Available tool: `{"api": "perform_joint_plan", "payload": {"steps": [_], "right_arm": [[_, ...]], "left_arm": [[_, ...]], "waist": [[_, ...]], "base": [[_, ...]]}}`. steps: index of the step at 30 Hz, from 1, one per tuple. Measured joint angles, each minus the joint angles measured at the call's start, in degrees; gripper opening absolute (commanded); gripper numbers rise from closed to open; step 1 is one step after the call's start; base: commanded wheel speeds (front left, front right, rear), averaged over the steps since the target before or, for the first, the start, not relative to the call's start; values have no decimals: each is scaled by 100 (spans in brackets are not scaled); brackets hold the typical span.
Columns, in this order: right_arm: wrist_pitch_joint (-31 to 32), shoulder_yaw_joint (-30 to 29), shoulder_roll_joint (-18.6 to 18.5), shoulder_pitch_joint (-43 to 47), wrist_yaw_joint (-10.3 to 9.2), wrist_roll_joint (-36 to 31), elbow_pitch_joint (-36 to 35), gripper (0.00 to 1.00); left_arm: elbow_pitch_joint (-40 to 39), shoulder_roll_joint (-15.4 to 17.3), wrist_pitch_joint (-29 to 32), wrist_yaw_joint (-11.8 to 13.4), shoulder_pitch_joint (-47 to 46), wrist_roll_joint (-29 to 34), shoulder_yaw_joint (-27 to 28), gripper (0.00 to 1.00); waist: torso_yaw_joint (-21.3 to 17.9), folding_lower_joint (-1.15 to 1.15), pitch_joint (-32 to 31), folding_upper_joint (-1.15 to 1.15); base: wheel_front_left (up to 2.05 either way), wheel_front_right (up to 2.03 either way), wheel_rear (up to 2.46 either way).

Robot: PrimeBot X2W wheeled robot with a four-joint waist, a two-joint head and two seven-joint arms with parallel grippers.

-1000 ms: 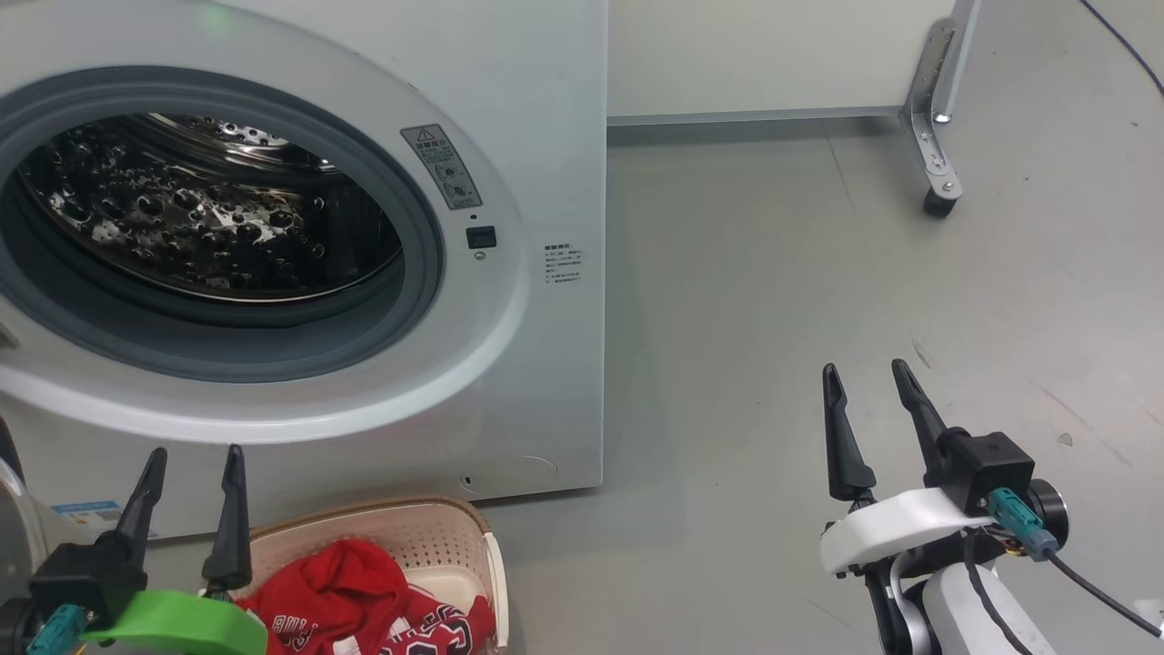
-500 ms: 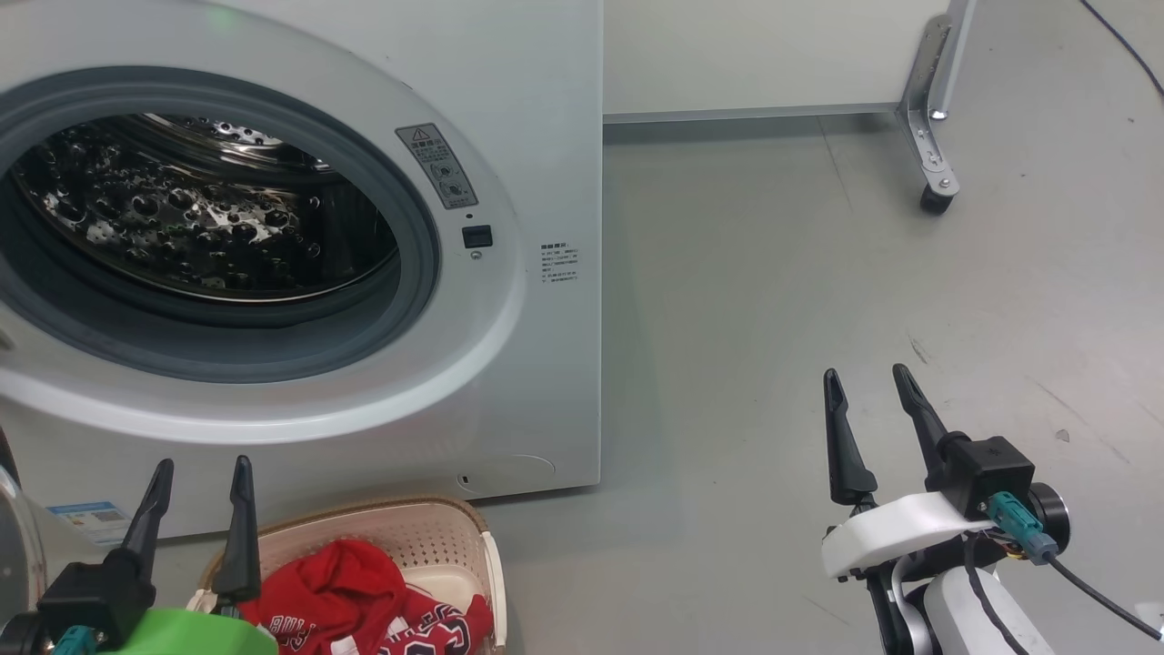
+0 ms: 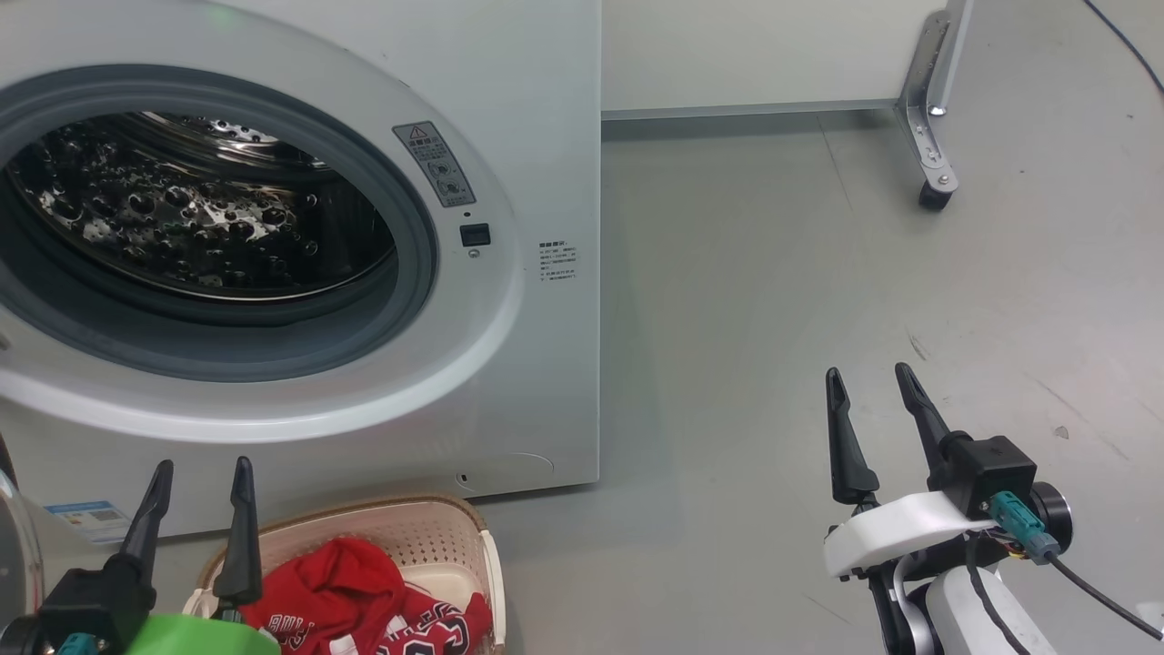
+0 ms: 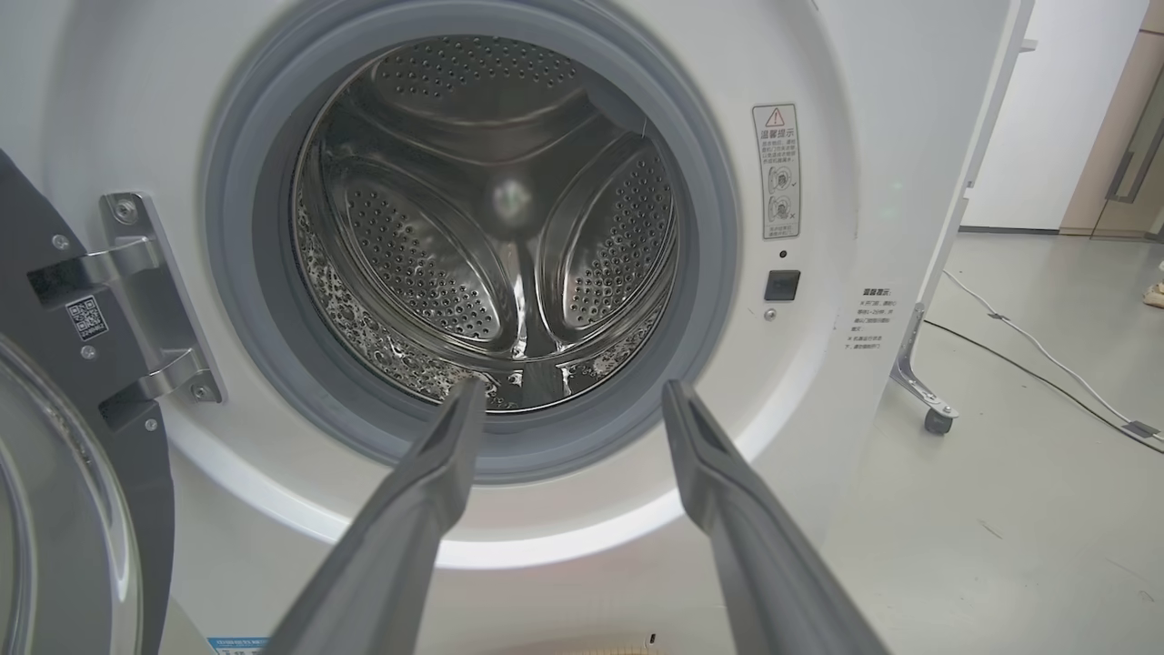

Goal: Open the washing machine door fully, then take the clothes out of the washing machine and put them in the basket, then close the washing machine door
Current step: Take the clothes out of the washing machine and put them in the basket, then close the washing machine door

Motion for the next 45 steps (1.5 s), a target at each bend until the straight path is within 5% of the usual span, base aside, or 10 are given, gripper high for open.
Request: {"api": "perform_joint_plan", "payload": {"steps": [21,45], "right_arm": [[0,-35,5,0,29,-9,-4,100],[0,-97,9,0,75,-10,4,100]], "left_arm": [[-77,-116,0,-88,5,147,242,100],[-70,-222,0,-146,5,211,376,100]], "waist": [[10,0,67,0],[68,0,24,0]], "base": [[-30,30,0],[-115,115,0]]}}
